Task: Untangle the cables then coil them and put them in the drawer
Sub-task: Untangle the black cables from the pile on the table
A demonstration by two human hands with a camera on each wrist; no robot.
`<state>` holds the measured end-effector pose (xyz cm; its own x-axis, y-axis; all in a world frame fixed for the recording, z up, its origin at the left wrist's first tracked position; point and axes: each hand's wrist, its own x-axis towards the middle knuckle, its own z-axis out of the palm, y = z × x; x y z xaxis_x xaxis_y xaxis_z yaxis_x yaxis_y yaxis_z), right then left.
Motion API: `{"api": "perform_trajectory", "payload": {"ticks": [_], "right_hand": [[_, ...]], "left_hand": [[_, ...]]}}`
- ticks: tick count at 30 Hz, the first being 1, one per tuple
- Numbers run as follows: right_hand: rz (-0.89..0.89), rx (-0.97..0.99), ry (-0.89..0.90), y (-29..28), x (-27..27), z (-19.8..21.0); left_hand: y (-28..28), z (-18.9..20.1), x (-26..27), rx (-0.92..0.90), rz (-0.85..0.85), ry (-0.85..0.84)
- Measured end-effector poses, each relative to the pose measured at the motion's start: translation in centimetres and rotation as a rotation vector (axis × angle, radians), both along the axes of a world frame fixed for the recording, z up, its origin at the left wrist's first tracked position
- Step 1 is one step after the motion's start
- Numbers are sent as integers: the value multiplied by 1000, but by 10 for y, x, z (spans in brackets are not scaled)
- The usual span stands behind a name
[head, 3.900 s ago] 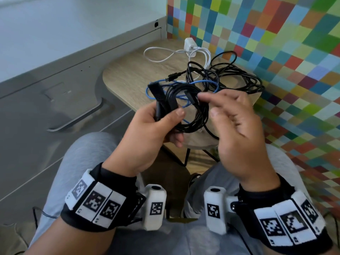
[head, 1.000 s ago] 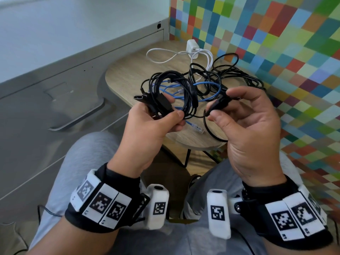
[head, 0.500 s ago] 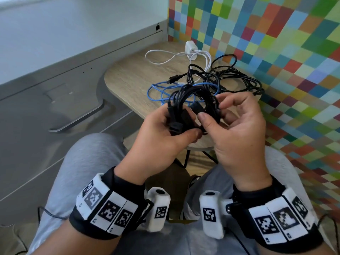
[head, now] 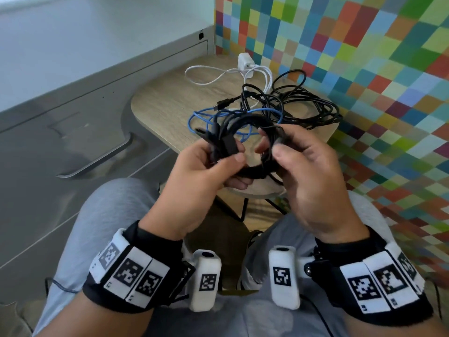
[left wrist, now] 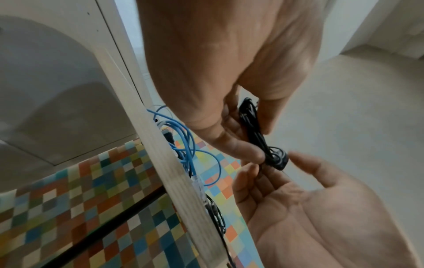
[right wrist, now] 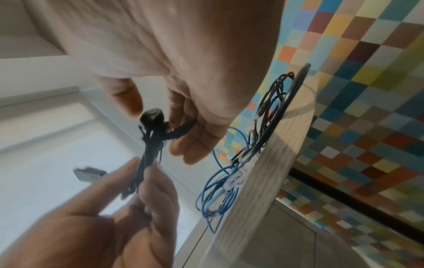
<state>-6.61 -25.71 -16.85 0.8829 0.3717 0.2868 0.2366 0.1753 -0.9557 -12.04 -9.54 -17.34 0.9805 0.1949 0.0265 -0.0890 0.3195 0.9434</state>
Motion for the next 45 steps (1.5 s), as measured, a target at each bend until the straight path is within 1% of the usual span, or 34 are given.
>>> {"api": "perform_trajectory", "payload": {"ticks": [2, 5, 7, 10, 13, 16, 19, 24, 28, 31, 37, 45], "right_hand": [[62, 39, 58, 0, 0, 2], [56, -82, -3, 0, -1, 1], [35, -118, -19, 1, -2, 0], [-54, -120, 6, 2, -1, 1], [-158, -175, -22, 0, 0, 2], [-219, -219, -50, 0, 1, 2], [-245, -208, -51, 0, 3, -1], [-181, -112, 15, -1, 6, -7], [-125, -121, 28, -1, 6, -13], [-88, -123, 32, 1, 5, -13], [-7, -165, 4, 2, 3, -13], [61, -120, 6, 6, -1, -9]], "left_hand": [[3, 2, 2, -74, 42, 18], [7, 5, 3, -161, 62, 16], [8, 5, 3, -192, 48, 18], [6, 6, 1, -214, 37, -1], [6, 11, 2, -205, 69, -26], [8, 15, 3, -168, 114, -45], [12, 16, 3, -169, 121, -31], [13, 14, 0, -204, 55, 25], [13, 15, -1, -243, 16, 58], [14, 15, -1, -224, 10, 76], [14, 13, 0, -180, 10, 75], [11, 13, -1, -185, -29, 45]]}}
